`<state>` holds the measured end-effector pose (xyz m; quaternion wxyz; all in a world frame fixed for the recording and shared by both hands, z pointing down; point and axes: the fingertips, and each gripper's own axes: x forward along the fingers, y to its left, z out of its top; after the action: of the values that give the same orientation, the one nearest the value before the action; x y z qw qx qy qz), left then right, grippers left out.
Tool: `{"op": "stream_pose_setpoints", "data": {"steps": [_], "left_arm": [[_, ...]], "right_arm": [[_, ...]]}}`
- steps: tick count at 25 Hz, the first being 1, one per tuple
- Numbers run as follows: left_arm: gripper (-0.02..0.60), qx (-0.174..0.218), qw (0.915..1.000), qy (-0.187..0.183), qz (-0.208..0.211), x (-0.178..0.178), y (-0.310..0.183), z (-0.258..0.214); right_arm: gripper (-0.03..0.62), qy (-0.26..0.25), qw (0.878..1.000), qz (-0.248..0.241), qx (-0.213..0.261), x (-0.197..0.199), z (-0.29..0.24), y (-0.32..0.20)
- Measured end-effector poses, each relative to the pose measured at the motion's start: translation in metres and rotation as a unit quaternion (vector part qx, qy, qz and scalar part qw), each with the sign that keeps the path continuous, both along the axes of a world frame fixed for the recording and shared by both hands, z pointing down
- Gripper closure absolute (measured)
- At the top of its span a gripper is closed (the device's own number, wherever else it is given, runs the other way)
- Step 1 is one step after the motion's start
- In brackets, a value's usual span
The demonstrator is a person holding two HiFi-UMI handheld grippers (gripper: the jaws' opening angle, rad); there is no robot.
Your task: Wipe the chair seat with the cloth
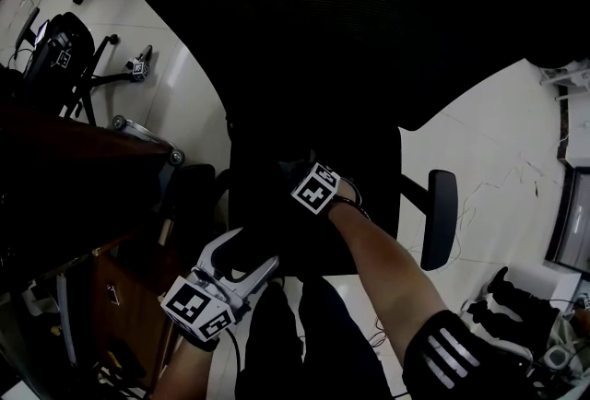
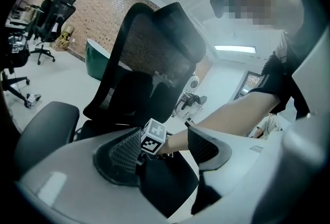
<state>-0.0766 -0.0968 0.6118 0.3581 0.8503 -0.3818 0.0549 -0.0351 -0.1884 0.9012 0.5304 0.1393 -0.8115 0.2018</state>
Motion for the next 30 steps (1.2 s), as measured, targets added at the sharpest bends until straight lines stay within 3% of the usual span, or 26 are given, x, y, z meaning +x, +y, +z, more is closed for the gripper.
{"op": "stream_pose_setpoints", "data": {"steps": [6,10,14,18,21,26,30], "left_arm": [[0.273,-0.001,0.9993,0.013,0.034,0.033,-0.002,0.001],[0.273,-0.005,0.9988,0.017,0.046,0.039,0.005,0.008],[0.273,-0.007,0.9987,0.015,0.049,0.038,0.01,0.006],[0.273,-0.007,0.999,0.013,0.042,0.024,0.021,0.007],[0.273,-0.011,0.9994,0.005,0.032,0.007,0.029,0.003],[0.273,-0.022,0.9997,-0.008,0.01,-0.018,0.047,0.004],[0.273,-0.031,0.9994,-0.014,0.002,-0.028,0.058,0.008]], "right_arm": [[0.559,0.076,0.993,0.088,0.0,0.127,0.005,0.0],[0.56,0.081,0.99,0.113,0.017,0.159,-0.001,-0.006],[0.559,0.092,0.989,0.114,0.022,0.164,-0.003,-0.008],[0.559,0.051,0.991,0.118,0.024,0.126,-0.018,-0.002],[0.559,0.003,0.993,0.118,0.007,0.066,-0.035,0.012],[0.559,-0.072,0.995,0.07,-0.007,-0.045,-0.053,0.046],[0.559,-0.075,0.996,0.032,-0.03,-0.087,-0.04,0.082]]}}
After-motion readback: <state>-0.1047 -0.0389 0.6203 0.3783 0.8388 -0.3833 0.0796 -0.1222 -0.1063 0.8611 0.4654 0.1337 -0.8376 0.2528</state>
